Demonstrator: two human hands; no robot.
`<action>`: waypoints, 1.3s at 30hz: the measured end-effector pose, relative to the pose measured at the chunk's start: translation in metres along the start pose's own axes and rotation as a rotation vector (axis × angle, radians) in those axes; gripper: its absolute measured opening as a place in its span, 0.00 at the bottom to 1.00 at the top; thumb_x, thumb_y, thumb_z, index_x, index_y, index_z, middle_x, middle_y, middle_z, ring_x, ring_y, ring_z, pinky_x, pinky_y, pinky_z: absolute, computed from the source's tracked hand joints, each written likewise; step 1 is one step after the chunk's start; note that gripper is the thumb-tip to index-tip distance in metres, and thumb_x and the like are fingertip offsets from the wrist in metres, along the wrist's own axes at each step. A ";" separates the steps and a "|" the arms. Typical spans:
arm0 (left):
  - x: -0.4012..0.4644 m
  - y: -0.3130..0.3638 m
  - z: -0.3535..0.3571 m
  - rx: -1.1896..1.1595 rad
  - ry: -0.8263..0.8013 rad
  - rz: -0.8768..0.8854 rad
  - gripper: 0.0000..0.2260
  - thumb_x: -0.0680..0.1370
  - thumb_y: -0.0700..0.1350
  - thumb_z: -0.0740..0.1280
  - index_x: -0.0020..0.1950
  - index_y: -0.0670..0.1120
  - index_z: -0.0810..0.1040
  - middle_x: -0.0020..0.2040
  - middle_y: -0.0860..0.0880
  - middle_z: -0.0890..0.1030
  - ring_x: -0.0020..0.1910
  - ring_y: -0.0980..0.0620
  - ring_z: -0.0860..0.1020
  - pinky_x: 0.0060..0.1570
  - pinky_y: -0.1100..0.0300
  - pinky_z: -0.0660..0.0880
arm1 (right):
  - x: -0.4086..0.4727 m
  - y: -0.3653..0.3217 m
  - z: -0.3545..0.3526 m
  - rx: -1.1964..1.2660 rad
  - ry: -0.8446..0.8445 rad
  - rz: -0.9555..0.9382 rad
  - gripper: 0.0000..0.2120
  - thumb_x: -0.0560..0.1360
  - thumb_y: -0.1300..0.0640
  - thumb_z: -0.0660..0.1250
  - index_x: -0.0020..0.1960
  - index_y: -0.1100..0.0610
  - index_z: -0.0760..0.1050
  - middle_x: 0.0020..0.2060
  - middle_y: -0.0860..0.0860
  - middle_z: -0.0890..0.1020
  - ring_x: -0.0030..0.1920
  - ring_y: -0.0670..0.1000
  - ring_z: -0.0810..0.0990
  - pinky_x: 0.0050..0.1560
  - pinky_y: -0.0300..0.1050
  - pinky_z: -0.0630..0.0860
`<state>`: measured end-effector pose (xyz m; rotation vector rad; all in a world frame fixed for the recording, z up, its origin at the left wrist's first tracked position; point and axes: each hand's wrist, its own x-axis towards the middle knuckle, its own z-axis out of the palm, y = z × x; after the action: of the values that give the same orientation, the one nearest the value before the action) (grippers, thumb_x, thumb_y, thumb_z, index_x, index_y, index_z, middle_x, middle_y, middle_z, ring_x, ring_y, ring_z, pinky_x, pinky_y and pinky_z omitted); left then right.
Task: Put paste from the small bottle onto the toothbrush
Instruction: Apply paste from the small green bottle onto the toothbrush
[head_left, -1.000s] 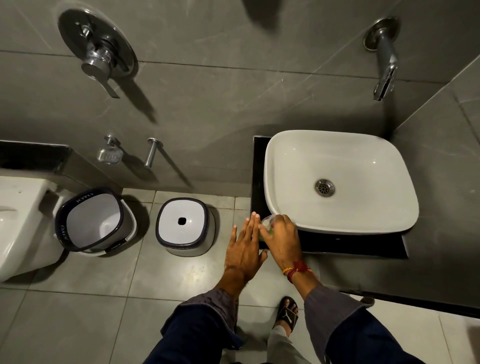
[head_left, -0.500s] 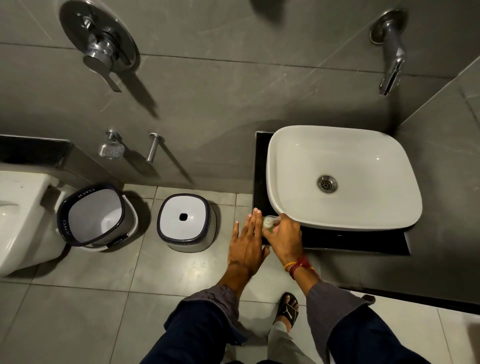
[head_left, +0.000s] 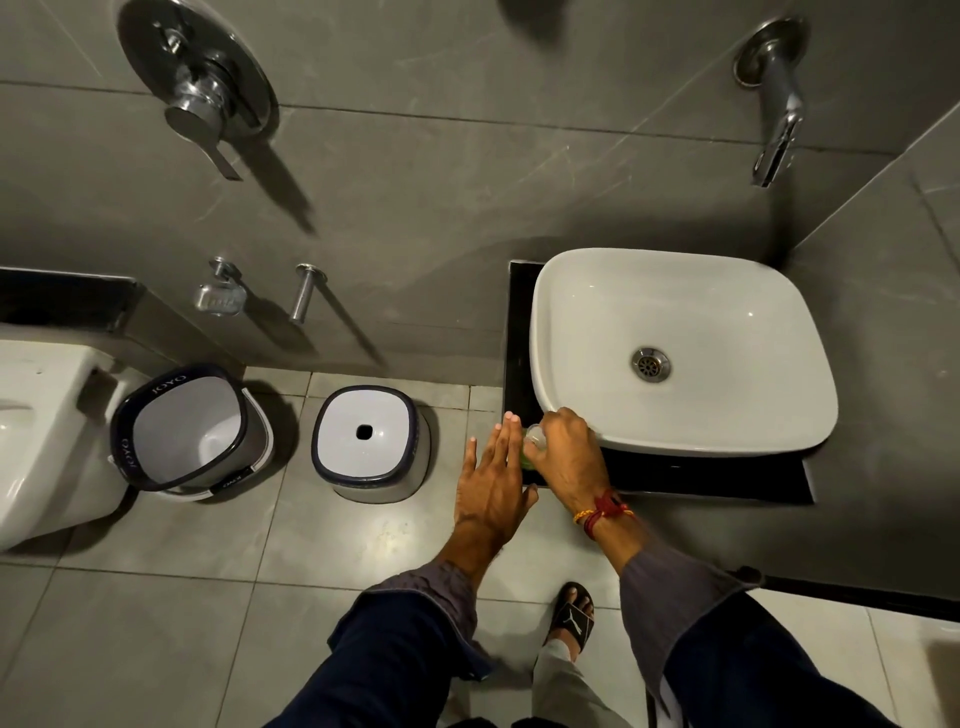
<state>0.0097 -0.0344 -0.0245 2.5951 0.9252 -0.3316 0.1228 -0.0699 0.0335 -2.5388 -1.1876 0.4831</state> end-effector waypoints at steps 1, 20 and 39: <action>0.000 0.000 0.000 0.000 -0.001 0.001 0.40 0.83 0.58 0.60 0.82 0.44 0.38 0.83 0.45 0.38 0.82 0.46 0.42 0.80 0.42 0.46 | 0.000 -0.002 0.000 -0.005 0.002 0.032 0.19 0.78 0.47 0.66 0.51 0.64 0.81 0.48 0.60 0.84 0.46 0.57 0.83 0.45 0.47 0.80; 0.000 0.001 0.003 0.035 -0.018 -0.007 0.38 0.84 0.59 0.58 0.82 0.43 0.40 0.83 0.44 0.41 0.82 0.46 0.42 0.80 0.42 0.45 | -0.005 0.004 0.003 -0.045 -0.017 -0.012 0.24 0.77 0.44 0.67 0.60 0.64 0.76 0.55 0.61 0.81 0.53 0.59 0.82 0.52 0.50 0.81; 0.001 0.004 0.008 0.032 0.007 -0.025 0.41 0.84 0.61 0.58 0.81 0.43 0.36 0.83 0.44 0.39 0.82 0.46 0.43 0.80 0.42 0.48 | -0.006 0.009 0.012 0.132 -0.020 0.055 0.14 0.75 0.55 0.70 0.54 0.65 0.78 0.50 0.60 0.82 0.49 0.56 0.81 0.48 0.44 0.77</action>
<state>0.0118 -0.0400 -0.0312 2.6169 0.9633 -0.3463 0.1204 -0.0790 0.0200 -2.4649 -1.0583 0.5818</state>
